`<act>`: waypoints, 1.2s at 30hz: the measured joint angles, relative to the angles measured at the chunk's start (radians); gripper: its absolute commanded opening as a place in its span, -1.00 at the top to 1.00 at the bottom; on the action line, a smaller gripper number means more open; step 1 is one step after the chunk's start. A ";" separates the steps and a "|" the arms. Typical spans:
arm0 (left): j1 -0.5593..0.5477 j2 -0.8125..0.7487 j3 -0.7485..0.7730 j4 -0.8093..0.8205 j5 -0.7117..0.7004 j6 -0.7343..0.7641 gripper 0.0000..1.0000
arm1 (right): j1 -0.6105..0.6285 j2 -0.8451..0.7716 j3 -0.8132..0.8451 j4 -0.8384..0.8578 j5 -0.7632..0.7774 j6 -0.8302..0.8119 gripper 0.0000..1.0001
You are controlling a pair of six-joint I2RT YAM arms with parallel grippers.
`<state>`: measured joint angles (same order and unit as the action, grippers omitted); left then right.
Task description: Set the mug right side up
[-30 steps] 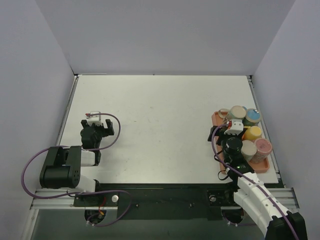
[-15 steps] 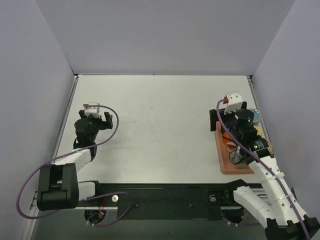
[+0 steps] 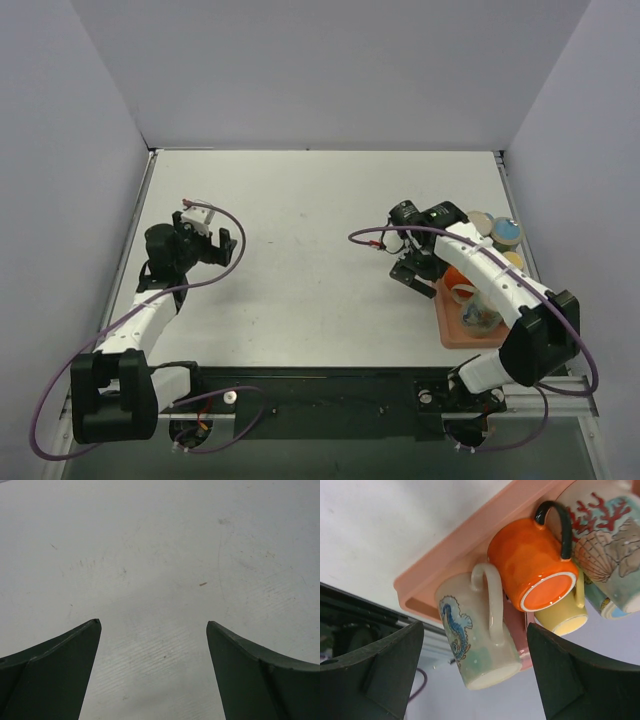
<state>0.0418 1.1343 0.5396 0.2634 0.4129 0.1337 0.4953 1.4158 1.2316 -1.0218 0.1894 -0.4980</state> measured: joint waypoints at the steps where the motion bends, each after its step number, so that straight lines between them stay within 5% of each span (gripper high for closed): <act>1: 0.000 0.000 -0.007 -0.001 0.003 0.002 -0.96 | 0.004 0.021 -0.001 -0.017 0.014 -0.006 -0.57; 13: 0.000 0.002 -0.040 0.002 0.004 0.010 -0.96 | -0.068 0.194 -0.039 -0.067 0.122 0.000 -0.28; 16: 0.000 0.006 -0.040 0.002 0.004 0.009 -0.96 | -0.084 0.200 -0.082 -0.051 0.134 0.003 -0.04; 36: 0.000 0.045 -0.042 0.020 0.004 0.009 -0.97 | -0.147 0.360 -0.156 0.024 0.177 0.024 0.07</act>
<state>0.0418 1.1793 0.4973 0.2836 0.4168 0.1425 0.3485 1.7763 1.0752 -0.9977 0.3664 -0.4744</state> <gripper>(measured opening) 0.985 0.479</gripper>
